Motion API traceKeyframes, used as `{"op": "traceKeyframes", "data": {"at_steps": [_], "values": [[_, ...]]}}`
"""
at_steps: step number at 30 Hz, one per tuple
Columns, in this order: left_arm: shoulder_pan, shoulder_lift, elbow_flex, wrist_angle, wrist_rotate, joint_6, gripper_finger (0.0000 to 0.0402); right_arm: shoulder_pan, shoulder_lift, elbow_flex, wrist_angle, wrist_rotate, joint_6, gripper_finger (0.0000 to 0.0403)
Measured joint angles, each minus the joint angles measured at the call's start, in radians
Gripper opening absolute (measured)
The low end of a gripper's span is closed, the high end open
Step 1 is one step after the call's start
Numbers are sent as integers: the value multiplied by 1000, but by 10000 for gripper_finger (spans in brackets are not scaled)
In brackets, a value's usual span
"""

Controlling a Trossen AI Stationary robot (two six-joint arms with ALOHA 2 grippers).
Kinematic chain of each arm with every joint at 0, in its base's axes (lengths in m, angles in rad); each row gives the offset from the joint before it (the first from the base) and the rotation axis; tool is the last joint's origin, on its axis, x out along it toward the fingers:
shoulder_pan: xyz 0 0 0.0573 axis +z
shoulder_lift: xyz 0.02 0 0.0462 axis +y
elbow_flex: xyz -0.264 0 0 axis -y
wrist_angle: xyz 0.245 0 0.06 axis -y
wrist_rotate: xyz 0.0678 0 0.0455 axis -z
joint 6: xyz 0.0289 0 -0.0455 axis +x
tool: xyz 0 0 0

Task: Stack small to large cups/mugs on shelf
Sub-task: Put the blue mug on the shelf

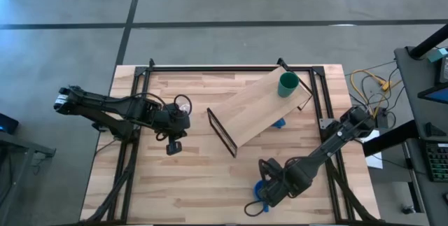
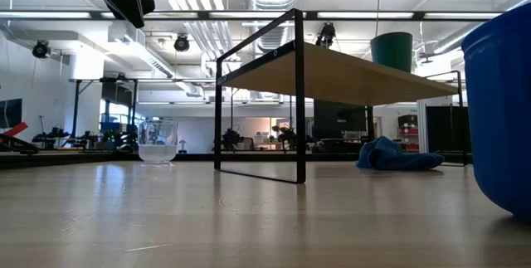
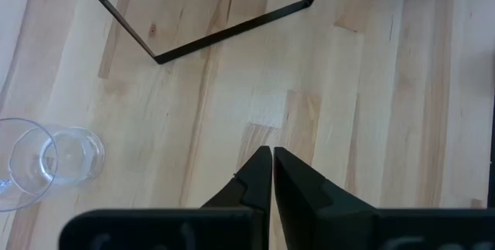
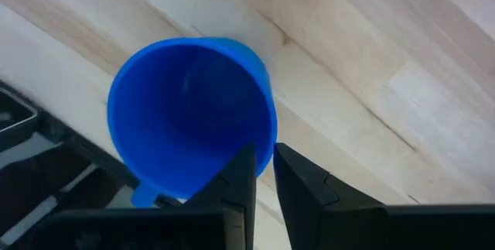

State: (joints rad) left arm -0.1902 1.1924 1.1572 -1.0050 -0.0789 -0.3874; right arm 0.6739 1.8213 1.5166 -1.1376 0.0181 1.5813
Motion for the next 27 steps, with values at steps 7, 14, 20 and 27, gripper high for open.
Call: {"op": "traceKeyframes", "data": {"at_steps": [7,14,20,27], "values": [[0,-4,1,0,0,0,2,-3,34,0,-23,8,-3,43],[0,-5,1,0,1,1,2,-5,42,0,-9,5,-3,43],[0,-5,1,0,1,2,2,-5,42,-6,1,6,-3,43],[0,-5,1,0,1,10,2,-5,42,-37,19,8,-11,43]]}}
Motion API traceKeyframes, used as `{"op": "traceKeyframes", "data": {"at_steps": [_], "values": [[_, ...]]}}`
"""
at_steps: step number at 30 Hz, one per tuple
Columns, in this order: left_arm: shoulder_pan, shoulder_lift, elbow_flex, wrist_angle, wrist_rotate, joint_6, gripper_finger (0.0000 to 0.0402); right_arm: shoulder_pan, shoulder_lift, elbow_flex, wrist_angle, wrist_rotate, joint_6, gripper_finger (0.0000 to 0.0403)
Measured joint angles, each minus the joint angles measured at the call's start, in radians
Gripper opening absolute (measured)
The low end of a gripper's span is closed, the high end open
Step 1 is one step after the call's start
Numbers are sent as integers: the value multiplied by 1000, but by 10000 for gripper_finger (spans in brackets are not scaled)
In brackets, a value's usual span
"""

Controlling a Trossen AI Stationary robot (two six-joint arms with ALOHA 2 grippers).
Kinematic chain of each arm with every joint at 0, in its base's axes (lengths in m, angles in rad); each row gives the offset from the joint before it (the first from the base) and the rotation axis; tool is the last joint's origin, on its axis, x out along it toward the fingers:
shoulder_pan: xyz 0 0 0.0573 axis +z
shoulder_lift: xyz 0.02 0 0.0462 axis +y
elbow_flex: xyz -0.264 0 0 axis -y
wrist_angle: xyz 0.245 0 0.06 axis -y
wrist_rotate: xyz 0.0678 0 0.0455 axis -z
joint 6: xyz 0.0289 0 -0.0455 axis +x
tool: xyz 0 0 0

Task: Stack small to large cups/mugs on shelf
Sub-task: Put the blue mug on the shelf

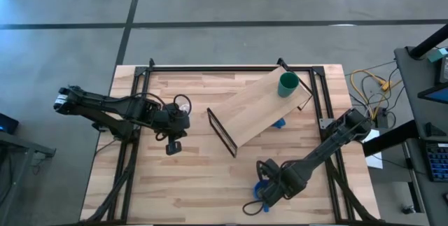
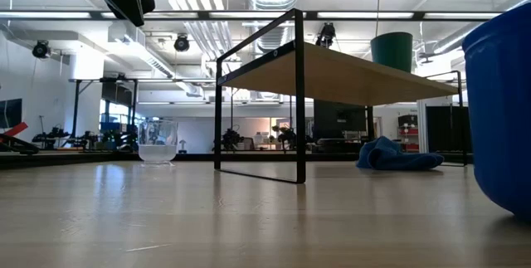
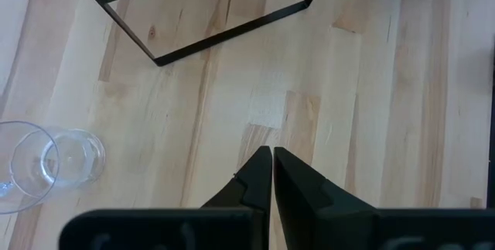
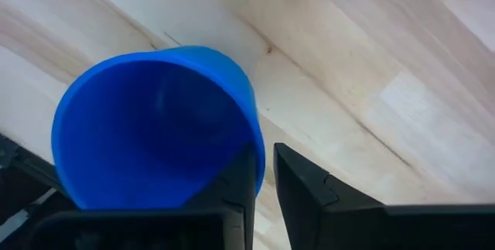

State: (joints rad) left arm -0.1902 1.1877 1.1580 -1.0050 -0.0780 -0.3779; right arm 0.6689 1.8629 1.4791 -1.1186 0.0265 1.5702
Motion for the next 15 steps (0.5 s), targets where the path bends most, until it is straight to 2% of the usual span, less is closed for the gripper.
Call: {"op": "traceKeyframes", "data": {"at_steps": [5,9,12,15], "values": [[0,0,0,0,0,1,2,0,0,-7,0,1,-27,15],[0,-1,0,-1,0,1,2,0,-12,37,-7,0,-95,10],[0,-1,0,-1,0,1,2,-4,-44,118,-38,1,-139,10],[0,-1,0,-1,0,1,2,-11,-56,244,-212,63,-197,10]]}}
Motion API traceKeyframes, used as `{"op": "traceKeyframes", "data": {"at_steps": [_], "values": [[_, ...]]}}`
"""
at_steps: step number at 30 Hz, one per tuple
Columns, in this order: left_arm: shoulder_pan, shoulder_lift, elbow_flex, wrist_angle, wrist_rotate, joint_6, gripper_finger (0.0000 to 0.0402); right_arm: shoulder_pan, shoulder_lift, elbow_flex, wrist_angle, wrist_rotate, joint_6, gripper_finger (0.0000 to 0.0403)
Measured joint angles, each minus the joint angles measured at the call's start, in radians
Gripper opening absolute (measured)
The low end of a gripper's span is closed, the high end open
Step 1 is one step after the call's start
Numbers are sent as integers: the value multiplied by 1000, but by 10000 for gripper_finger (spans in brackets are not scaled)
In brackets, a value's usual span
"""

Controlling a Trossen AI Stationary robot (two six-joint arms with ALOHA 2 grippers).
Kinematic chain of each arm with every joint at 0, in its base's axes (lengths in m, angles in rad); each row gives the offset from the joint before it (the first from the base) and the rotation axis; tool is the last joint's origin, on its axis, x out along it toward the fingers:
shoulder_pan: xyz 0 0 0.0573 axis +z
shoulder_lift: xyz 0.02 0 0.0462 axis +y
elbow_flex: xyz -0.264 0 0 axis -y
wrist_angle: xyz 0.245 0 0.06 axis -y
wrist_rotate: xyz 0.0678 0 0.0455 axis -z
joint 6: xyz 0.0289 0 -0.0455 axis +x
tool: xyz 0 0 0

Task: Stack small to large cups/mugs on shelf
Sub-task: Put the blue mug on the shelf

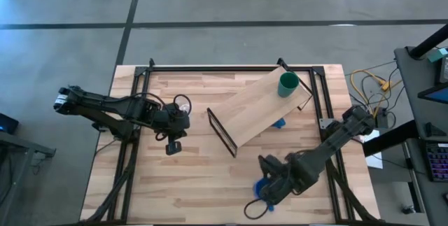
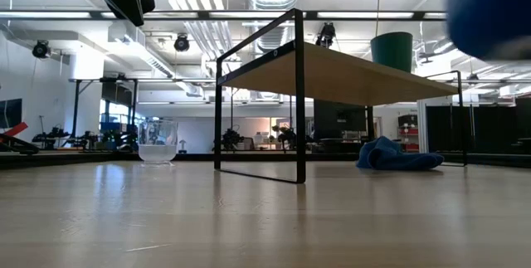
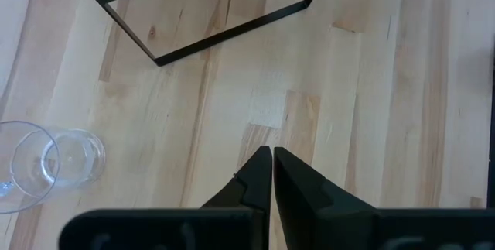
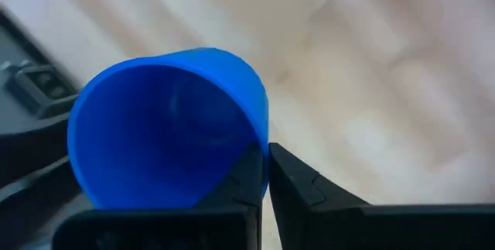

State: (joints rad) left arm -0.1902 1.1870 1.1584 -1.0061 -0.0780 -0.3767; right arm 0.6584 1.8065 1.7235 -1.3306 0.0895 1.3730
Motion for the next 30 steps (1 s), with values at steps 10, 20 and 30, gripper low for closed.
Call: {"op": "traceKeyframes", "data": {"at_steps": [10,20,30], "values": [[0,1,0,0,0,-4,2,-158,-70,297,-246,346,-285,9],[-2,1,0,-1,24,-9,2,-448,-163,235,-240,422,-533,9],[-2,0,0,-7,23,-8,2,-668,-217,137,-241,203,-574,9]]}}
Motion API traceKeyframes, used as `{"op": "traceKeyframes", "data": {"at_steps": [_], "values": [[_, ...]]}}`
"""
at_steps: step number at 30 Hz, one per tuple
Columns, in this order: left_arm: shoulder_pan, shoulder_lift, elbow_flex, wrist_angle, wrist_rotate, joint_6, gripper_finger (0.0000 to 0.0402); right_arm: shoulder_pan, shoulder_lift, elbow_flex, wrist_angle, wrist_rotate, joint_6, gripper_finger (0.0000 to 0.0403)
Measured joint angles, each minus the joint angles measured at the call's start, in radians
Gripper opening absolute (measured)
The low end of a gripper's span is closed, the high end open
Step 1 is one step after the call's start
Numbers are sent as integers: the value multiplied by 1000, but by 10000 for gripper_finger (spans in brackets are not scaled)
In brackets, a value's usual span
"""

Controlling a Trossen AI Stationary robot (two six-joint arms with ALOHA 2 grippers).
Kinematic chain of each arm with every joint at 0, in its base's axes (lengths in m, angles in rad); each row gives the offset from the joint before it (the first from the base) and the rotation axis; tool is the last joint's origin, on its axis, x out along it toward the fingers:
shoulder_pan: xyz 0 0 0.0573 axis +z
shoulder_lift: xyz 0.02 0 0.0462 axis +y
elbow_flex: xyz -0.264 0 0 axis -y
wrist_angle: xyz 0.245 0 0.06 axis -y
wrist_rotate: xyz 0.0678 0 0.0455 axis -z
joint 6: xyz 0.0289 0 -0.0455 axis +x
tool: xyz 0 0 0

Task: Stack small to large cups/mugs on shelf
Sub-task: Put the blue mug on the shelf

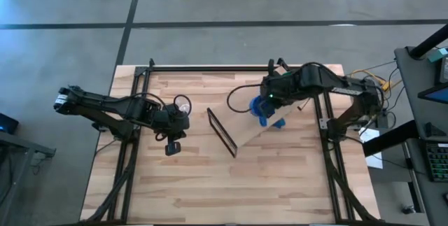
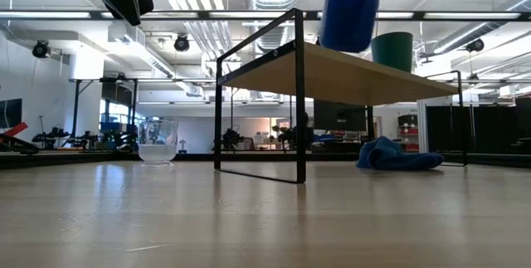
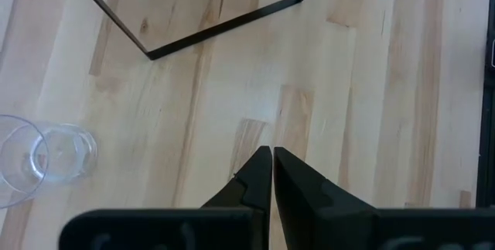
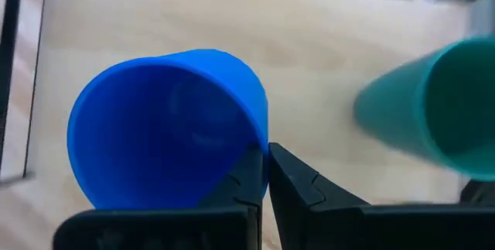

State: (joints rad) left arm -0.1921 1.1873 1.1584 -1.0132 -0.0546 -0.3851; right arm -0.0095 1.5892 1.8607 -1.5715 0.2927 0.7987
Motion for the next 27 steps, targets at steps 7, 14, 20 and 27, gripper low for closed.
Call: {"op": "traceKeyframes", "data": {"at_steps": [7,14,20,27], "values": [[0,1,0,0,0,7,2,-82,-2,-67,1,-83,-42,9],[0,1,0,1,0,48,2,-127,-3,-82,11,-85,-51,9],[0,1,0,1,-1,52,2,-139,-3,-83,17,-111,-78,9],[0,1,0,1,-2,52,2,-144,-2,-101,58,-135,-111,9]]}}
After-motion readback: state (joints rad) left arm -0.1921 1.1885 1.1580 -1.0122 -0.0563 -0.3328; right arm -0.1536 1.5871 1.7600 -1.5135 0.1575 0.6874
